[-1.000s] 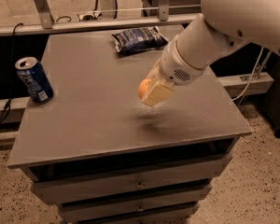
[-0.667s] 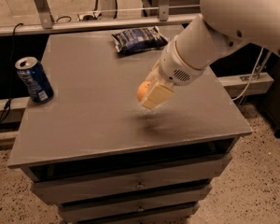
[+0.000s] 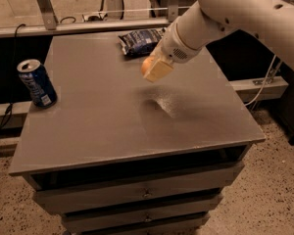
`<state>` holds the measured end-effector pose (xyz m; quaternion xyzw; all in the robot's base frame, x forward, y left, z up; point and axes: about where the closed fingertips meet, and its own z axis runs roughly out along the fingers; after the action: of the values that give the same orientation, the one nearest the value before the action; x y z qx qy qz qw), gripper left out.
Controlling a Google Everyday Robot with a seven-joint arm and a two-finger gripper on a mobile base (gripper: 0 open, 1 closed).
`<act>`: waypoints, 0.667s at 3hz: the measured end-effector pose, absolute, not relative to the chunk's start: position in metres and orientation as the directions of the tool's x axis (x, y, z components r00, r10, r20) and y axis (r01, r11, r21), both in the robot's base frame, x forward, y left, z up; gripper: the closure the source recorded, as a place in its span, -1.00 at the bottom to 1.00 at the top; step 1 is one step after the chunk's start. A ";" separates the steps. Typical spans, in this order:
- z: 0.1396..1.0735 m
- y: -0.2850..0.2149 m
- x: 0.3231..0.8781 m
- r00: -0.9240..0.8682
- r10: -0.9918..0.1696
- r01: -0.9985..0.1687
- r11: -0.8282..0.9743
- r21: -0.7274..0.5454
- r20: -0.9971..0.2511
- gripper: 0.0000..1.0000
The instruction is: Move orange near blue chip bag
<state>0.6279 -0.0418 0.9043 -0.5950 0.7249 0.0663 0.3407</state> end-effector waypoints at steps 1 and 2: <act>0.898 -0.038 0.683 -0.067 -0.808 -0.882 0.322 -0.344 -0.585 1.00; 0.893 -0.038 0.724 -0.072 -0.800 -0.855 0.357 -0.376 -0.596 1.00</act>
Offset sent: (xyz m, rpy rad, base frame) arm 0.1438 0.0001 -0.0125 0.0365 -0.1388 -0.1204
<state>0.7240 -0.0384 0.8930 -0.5659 0.7311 0.0366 0.3795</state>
